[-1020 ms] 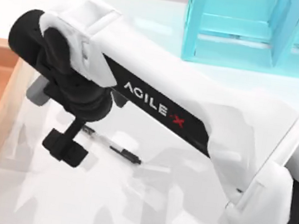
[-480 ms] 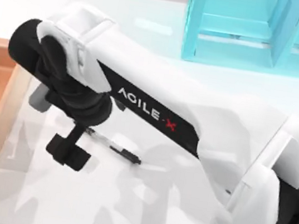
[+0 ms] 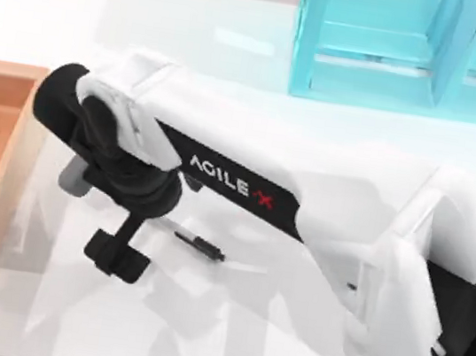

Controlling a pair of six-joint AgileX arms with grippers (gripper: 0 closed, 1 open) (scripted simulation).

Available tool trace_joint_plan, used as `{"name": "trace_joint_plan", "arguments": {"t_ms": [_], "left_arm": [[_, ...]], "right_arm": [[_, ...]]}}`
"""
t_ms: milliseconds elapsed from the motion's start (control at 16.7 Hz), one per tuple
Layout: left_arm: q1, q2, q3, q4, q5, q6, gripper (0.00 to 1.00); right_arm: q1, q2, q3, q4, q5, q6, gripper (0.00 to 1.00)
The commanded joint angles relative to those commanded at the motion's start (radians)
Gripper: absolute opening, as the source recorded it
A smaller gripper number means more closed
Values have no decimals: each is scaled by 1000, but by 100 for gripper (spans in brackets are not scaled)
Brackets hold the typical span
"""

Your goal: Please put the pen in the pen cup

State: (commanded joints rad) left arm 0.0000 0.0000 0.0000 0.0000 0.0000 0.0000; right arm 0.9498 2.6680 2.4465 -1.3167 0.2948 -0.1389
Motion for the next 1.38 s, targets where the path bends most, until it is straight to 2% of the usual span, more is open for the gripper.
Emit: {"name": "trace_joint_plan", "arguments": {"t_ms": [240,540,1320,1380], "left_arm": [[0,0,0,0,0,0,100],[0,0,0,0,0,0,100],[0,0,0,0,0,0,100],[0,0,0,0,0,0,100]], "right_arm": [[-21,-2,-161,166,-1,-22,100],[-24,0,-182,186,-1,-26,100],[-24,0,-182,186,-1,-26,2],[-24,0,-182,186,-1,-26,0]]}}
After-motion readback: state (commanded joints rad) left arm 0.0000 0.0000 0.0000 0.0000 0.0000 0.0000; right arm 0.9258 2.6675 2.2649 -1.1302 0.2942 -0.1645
